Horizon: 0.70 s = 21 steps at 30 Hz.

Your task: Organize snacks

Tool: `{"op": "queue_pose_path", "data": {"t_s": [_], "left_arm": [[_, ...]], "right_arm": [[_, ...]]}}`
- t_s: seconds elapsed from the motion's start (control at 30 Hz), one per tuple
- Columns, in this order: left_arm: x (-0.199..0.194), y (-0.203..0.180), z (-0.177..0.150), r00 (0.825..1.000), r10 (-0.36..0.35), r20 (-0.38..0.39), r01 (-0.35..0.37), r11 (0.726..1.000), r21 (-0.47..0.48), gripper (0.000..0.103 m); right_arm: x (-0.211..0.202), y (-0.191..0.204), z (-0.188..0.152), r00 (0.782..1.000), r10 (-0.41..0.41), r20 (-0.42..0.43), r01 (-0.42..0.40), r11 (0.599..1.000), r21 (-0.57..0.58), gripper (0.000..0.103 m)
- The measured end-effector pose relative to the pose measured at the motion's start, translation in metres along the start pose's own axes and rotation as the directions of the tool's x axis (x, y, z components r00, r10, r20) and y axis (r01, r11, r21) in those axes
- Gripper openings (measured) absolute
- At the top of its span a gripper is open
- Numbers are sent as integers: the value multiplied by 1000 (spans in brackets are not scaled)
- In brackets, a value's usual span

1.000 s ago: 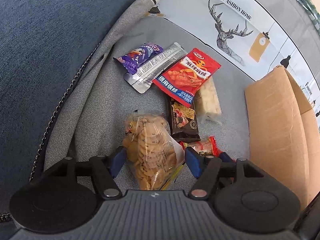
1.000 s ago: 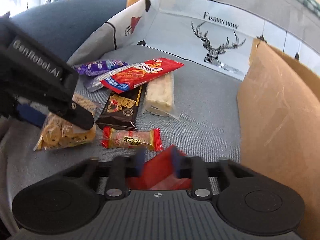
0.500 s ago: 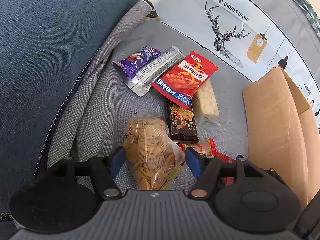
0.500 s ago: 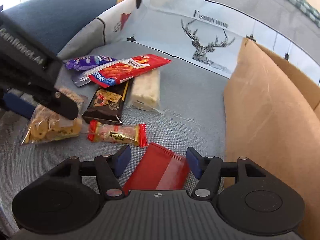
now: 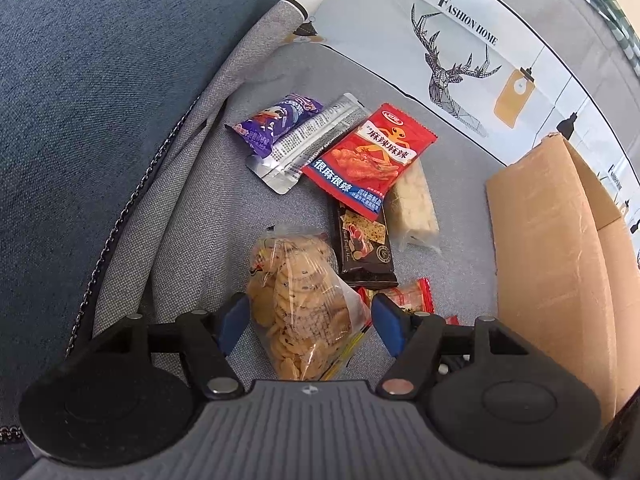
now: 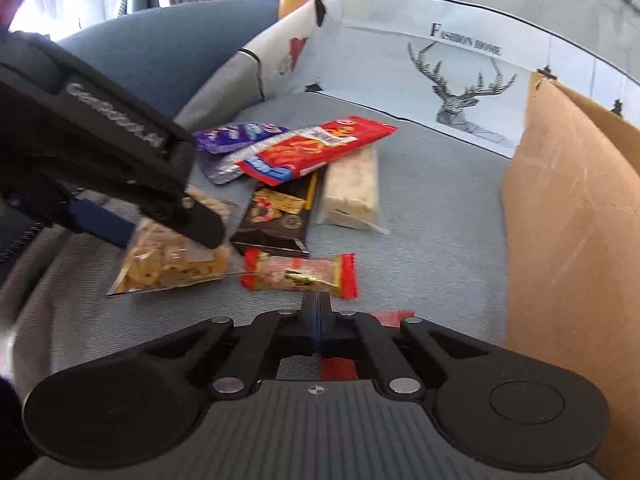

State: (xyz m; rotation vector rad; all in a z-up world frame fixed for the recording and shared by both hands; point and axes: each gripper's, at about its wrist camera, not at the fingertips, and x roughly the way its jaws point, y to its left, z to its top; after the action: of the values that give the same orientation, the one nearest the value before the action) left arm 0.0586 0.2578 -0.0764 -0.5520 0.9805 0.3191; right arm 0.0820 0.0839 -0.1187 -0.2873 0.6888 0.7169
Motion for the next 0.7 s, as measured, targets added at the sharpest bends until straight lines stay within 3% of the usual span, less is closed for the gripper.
{"op": "queue_pose_path", "data": {"t_s": [0.13,0.23,0.3,0.37,0.43,0.7], "left_arm": [[0,1,0,1000,-8,-3,8,1000,-10,73],[0,-1,0,1000,-13,-2,13,1000,-5,73],[-1,0,0,1000,-18,-2,18,1000,-6,73],[-1,2,0,1000,-23,0,23,1000,-15,73],[-1,4,1,1000,-31,0,31,999,-29,74],[3,7,3,999,-47,-9,47,997,-56,75]], "right_arm": [[-8,4,-2,997,81,-13,-81,997,-16,0],[-14,5,0,999,51,-7,-51,999,-20,1],[-17,-1,2,1000,8,12,-8,1000,24,9],[-15,-9,3,1000,-18,9,17,996,85,30],[-12,-18,3,999,-32,-8,32,988,148,39],[-19,-39,5,999,33,-13,-27,952,303,40]]}}
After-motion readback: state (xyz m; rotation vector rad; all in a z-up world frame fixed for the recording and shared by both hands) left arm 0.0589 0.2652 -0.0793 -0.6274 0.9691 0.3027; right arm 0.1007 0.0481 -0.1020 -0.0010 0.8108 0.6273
